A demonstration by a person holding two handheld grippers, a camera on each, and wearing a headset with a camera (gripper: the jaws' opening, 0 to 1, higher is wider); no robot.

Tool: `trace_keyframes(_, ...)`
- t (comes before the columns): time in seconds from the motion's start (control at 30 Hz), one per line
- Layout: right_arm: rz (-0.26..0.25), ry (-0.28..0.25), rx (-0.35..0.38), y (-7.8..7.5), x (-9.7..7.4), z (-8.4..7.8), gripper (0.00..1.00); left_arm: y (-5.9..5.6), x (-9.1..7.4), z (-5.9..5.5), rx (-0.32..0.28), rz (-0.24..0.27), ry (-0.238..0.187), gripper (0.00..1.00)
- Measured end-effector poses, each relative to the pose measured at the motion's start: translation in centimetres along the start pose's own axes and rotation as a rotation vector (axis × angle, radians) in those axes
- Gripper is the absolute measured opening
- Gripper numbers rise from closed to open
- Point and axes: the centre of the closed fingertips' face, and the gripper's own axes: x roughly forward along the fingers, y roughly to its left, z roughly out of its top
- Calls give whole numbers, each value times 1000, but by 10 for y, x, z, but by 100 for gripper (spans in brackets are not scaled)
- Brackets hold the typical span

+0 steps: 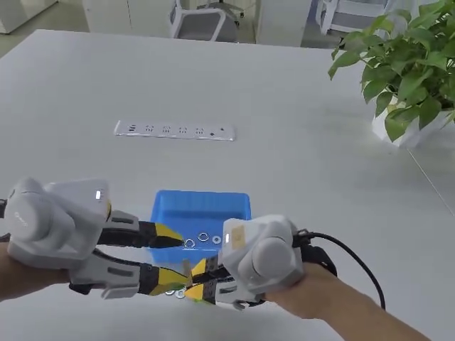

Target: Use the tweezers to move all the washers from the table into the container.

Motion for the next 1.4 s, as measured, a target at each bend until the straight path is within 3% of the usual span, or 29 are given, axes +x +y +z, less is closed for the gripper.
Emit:
trace_keyframes(0.47,0,1,-37,-3,-14,14,8,0,-18,-6,-57,87,-24,64)
trace_keyframes(0.57,-4,-3,-44,-4,-19,20,8,1,-22,-6,-78,111,-35,71)
trace_keyframes(0.77,-13,-23,-55,-10,-28,33,8,1,-26,-6,-91,137,-46,77)
trace_keyframes(1.2,-35,-41,-85,-35,-41,49,8,4,-35,-8,-143,194,-68,93)
trace_keyframes(1.4,-45,-46,-93,-49,-41,49,8,6,-40,-7,-162,218,-79,99)
